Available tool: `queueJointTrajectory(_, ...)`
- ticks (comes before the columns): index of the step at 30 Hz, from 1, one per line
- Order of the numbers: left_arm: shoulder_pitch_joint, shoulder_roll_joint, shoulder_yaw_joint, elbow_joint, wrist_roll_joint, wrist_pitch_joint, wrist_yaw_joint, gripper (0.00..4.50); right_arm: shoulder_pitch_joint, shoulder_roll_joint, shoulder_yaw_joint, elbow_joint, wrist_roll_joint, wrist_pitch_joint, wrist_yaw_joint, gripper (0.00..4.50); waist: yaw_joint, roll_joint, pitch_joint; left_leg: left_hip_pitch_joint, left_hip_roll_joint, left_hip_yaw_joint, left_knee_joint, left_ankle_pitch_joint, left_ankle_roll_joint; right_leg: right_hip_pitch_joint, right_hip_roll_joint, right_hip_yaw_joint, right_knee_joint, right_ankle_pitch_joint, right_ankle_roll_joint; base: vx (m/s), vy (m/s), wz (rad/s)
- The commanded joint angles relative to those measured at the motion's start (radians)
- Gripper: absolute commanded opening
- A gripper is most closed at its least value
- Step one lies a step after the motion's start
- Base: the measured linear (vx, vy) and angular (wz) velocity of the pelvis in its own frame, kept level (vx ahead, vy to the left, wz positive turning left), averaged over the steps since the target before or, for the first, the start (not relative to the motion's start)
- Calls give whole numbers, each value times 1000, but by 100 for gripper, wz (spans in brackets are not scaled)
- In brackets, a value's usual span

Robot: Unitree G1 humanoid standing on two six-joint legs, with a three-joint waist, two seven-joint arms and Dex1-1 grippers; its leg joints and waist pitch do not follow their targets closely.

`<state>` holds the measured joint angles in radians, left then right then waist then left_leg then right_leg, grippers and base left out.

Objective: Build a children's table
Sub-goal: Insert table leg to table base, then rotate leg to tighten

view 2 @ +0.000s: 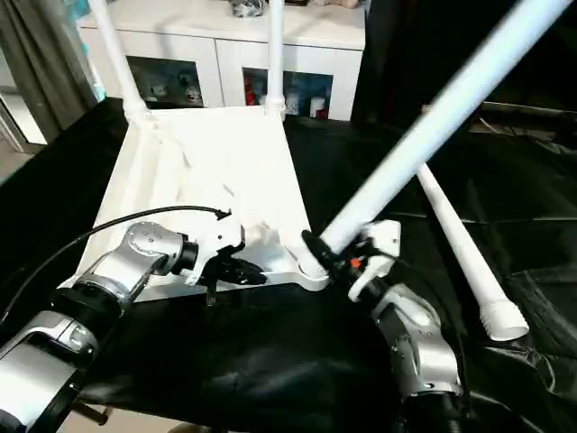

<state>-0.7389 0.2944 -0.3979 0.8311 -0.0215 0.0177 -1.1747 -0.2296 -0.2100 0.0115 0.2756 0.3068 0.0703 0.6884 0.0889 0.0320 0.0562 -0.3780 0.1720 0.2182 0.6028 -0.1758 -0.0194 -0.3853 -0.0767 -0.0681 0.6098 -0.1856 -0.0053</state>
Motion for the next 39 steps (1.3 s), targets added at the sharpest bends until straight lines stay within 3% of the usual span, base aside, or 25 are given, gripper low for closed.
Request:
queueJointTrajectory(1, -44, 1, 37, -10, 4, -22, 11, 0, 26, -15, 50, 60, -59, 43, 8, 194, -8, -3, -56, 35, 67, -53, -82, -378, -27, 18, -96, 54, -109, -457, -176, 0, 0, 0)
queueJointTrajectory(2, -40, 1, 31, -10, 10, -28, 9, 0, -5, -36, 72, 67, -79, 65, 24, 194, -11, -12, -53, 36, 67, -56, -82, -387, -25, 19, -97, 52, -112, -509, -162, 0, 0, 0)
queueJointTrajectory(7, -32, -1, 27, -15, 13, -34, 3, 0, -35, -68, 102, 74, -95, 100, 70, 194, -12, -11, -52, 41, 68, -58, -82, -397, -26, 13, -99, 53, -120, -566, -137, 0, 0, 0)
queueJointTrajectory(8, -30, -3, 27, -17, 14, -37, 2, 0, -44, -80, 115, 81, -97, 109, 94, 194, -14, -25, -53, 38, 69, -56, -84, -386, -21, 14, -97, 53, -118, -552, -138, 0, 0, 0)
queueJointTrajectory(9, -29, -3, 27, -18, 14, -37, 0, 0, -50, -89, 122, 89, -96, 120, 114, 194, -12, -20, -54, 39, 70, -58, -83, -381, -21, 14, -98, 54, -115, -543, -141, 0, 0, 0)
queueJointTrajectory(15, -27, -5, 27, -22, 15, -40, -6, 0, -64, -106, 133, 116, -94, 128, 155, 194, -9, -24, -55, 37, 73, -53, -87, -368, -22, 15, -96, 57, -107, -448, -174, 0, 0, 0)
queueJointTrajectory(19, -27, -5, 27, -22, 15, -40, -6, 0, -64, -106, 133, 116, -94, 128, 155, 194, -9, -25, -53, 41, 72, -53, -85, -387, -24, 13, -98, 56, -112, -489, -168, 0, 0, 0)
queueJointTrajectory(21, -25, 3, 11, -35, 13, -62, -74, 0, -96, -125, 140, 191, -85, 104, 248, 194, -10, -30, -53, 40, 70, -54, -83, -390, -20, 13, -102, 55, -117, -529, -159, 0, 0, 0)
queueJointTrajectory(23, -19, 12, -1, -59, 4, -75, -130, 0, -110, -138, 144, 222, -81, 91, 304, 194, -8, -28, -54, 38, 73, -56, -83, -386, -16, 15, -104, 54, -116, -540, -156, 0, 0, 0)
queueJointTrajectory(27, -14, 34, -21, -112, -15, -64, -228, 0, -144, -160, 152, 273, -80, 73, 379, 194, -3, -25, -56, 38, 79, -54, -91, -382, -26, 15, -97, 56, -101, -428, -196, 0, 0, 0)
queueJointTrajectory(30, -17, 43, -23, -126, -19, -57, -259, 0, -169, -165, 148, 315, -83, 59, 413, 194, -2, -23, -50, 37, 79, -50, -92, -379, -28, 15, -96, 59, -96, -380, -223, 0, 0, 0)
queueJointTrajectory(36, -29, 38, -9, -118, -16, -53, -248, 0, -199, -167, 145, 370, -88, 28, 457, 193, -2, -27, -43, 38, 79, -49, -92, -389, -21, 13, -98, 59, -101, -420, -222, 0, 0, 0)
queueJointTrajectory(39, -41, 21, 8, -99, -2, -37, -176, 0, -207, -156, 139, 388, -93, 23, 422, 193, -5, -30, -39, 40, 80, -51, -95, -404, -27, 11, -98, 59, -103, -448, -214, 0, 0, 0)
